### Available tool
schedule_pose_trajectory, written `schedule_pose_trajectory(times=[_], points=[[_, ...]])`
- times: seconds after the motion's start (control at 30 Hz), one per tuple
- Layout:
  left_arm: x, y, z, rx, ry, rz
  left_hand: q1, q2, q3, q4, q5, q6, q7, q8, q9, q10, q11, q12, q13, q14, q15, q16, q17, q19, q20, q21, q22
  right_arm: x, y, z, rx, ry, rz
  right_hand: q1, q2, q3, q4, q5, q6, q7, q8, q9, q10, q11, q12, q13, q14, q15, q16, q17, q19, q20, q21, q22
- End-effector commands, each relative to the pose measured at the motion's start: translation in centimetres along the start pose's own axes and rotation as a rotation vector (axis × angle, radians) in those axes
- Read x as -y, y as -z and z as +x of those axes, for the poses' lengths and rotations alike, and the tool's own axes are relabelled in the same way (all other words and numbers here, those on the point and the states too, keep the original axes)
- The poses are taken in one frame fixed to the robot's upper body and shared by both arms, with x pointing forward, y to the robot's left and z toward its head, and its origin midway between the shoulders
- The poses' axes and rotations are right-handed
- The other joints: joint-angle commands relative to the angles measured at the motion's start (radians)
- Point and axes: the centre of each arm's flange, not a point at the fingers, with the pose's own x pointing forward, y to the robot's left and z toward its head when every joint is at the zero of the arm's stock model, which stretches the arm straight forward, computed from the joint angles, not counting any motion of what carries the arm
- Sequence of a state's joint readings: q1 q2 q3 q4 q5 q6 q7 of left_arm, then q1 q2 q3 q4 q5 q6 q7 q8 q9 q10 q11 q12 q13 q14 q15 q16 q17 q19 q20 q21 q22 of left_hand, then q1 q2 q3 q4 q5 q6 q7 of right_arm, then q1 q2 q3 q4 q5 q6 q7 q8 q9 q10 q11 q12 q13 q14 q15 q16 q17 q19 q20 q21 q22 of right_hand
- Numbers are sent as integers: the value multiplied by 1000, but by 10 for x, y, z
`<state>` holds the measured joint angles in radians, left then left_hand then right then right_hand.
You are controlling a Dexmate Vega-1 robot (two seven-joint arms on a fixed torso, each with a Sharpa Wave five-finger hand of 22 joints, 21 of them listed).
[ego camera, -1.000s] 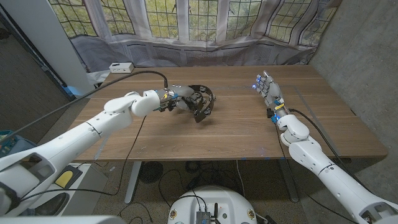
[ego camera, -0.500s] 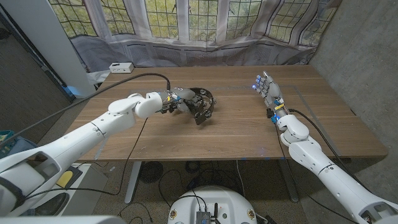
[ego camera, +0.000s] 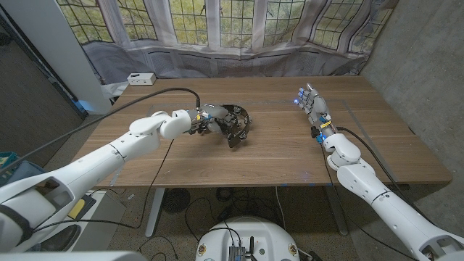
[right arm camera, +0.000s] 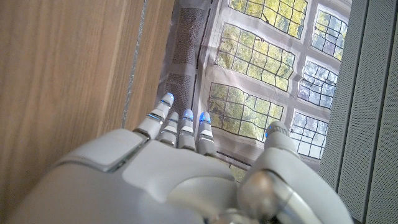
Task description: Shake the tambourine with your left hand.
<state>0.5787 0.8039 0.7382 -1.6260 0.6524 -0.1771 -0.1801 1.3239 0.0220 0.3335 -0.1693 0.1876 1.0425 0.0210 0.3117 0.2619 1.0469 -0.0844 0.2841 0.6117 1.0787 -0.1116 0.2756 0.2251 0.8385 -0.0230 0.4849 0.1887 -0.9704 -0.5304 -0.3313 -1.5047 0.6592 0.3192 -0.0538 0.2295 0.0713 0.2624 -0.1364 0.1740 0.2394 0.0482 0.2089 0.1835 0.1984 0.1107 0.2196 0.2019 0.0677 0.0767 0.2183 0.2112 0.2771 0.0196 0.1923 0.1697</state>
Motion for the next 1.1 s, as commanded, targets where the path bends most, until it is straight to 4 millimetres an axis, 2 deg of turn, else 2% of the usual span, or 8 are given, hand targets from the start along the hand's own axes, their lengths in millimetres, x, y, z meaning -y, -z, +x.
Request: schedule_pose_trajectory(times=[0.03, 0.43, 0.8, 1.0, 1.1], points=[[9, -3, 1, -4, 8, -14, 9, 95, 13, 7, 8, 2, 6, 2, 3, 27, -15, -3, 7, 74, -74, 6, 70, -7, -2, 6, 2, -1, 1, -3, -3, 0, 0, 8, -2, -1, -1, 2, 3, 8, -2, 5, 9, 2, 0, 4, 6, -1, 0, 3, 6, -3, 4, 3], [20, -3, 4, -6, 41, -32, 14, 95, 14, 5, 8, 1, 1, 0, 2, 24, -12, -14, -2, 64, -74, 1, 68, -12, -1, 8, 3, -3, 3, -5, -11, 4, 7, 8, -2, -2, 0, 2, 4, 8, -3, 5, 9, 2, -1, 4, 7, -1, 0, 3, 6, -2, 4, 3], [20, -3, 6, -6, 66, -22, 23, 98, 11, 4, 8, -21, 0, -11, 1, 2, -15, -32, -10, 29, -72, -15, 61, -40, 4, 4, 3, -3, 5, -6, -12, 8, 8, 8, -2, -3, 0, 2, 4, 7, -4, 5, 9, 2, -2, 4, 6, 0, -1, 3, 6, -2, 4, 3], [19, -3, 5, -17, 57, 2, 3, 104, 7, 18, 10, -82, -11, -45, -2, -56, -9, -69, -30, -45, -47, -56, 35, -86, 13, -9, 1, -3, 6, -7, -11, 14, 12, 9, -2, -3, 0, 2, 4, 7, -5, 5, 10, 3, -2, 5, 6, 0, -1, 3, 6, -1, 4, 3], [19, -3, 5, -24, 53, 17, -25, 96, 1, 28, 11, -120, -19, -68, -5, -97, -8, -88, -45, -109, -30, -87, 12, -138, 23, -28, -2, -3, 7, -7, -12, 17, 16, 9, -2, -3, 0, 2, 5, 7, -5, 5, 9, 2, -3, 5, 7, -1, -1, 3, 6, 0, 4, 3]])
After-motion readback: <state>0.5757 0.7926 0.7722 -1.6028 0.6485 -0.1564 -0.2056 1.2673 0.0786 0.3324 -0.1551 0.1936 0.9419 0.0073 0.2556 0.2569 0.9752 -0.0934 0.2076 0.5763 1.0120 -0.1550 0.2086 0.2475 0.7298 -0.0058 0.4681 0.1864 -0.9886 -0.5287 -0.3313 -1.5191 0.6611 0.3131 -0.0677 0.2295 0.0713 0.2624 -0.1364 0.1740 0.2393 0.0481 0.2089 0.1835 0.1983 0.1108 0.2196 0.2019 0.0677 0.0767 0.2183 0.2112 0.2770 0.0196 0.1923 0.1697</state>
